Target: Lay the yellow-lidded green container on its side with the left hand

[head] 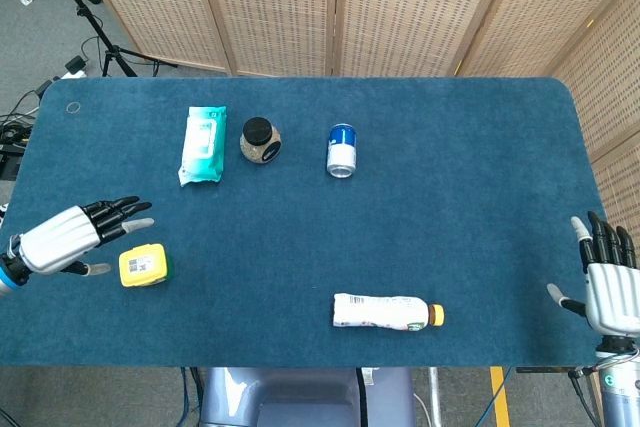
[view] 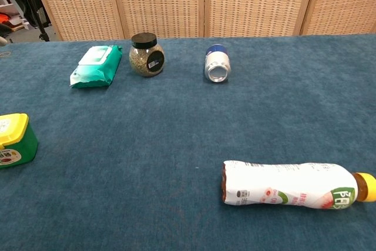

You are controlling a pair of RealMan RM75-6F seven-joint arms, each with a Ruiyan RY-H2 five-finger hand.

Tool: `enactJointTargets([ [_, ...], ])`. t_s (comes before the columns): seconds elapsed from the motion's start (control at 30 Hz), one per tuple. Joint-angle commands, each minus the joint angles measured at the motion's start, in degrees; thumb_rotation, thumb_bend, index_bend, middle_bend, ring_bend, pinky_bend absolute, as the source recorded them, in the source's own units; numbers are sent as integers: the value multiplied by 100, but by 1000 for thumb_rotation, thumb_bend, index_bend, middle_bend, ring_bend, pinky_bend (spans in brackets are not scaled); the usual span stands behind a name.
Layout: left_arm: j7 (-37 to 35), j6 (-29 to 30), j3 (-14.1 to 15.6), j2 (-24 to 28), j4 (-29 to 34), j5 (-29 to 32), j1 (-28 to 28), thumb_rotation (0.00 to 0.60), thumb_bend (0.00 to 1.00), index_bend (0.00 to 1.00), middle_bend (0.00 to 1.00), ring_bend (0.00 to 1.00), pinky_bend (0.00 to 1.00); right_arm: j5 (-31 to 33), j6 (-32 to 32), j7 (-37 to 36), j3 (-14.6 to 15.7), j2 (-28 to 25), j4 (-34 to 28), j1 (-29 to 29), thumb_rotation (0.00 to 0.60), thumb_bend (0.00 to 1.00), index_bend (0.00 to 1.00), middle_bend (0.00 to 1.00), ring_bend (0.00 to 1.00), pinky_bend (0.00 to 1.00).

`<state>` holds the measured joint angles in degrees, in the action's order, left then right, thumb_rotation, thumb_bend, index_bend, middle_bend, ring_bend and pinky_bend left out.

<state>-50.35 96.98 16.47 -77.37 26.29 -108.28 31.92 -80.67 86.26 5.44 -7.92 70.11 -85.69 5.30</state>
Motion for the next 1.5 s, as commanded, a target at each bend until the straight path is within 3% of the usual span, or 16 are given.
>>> enactJointTargets([
  [0.03, 293, -1185, -70, 744, 1935, 506, -99, 600, 0, 95, 0, 0, 256, -32, 5, -32, 16, -21, -23, -5, 600, 0, 0, 0, 0, 0],
  [0.27, 1660, -2512, -369, 1067, 4042, 1445, -128, 600, 0, 97, 0, 0, 255, -104, 46, -147, 38, -91, -81, -31, 600, 0, 0, 0, 0, 0],
  [0.43, 2082, -2709, -584, 955, 4819, 1783, -219, 600, 0, 97, 0, 0, 255, -171, 69, -218, 66, -135, -123, -46, 600, 0, 0, 0, 0, 0],
  [0.9, 3468, -2693, -1079, 133, 5415, 2594, -699, 600, 0, 97, 18, 64, 255, -207, 74, -483, 68, -256, -160, -72, 600, 0, 0, 0, 0, 0],
  [1.07, 3569, -2768, -1190, -130, 5405, 2717, -787, 600, 0, 116, 58, 100, 255, -189, 67, -583, 52, -297, -173, -78, 600, 0, 0, 0, 0, 0],
  [1.27, 3671, -2736, -1470, -529, 5151, 2990, -917, 600, 0, 248, 182, 217, 287, -164, 19, -649, 53, -333, -174, -75, 600, 0, 0, 0, 0, 0],
  [1.5, 3622, -2589, -1612, -739, 4930, 2916, -1029, 600, 0, 441, 347, 369, 458, -129, -4, -640, 40, -337, -182, -69, 600, 0, 0, 0, 0, 0],
])
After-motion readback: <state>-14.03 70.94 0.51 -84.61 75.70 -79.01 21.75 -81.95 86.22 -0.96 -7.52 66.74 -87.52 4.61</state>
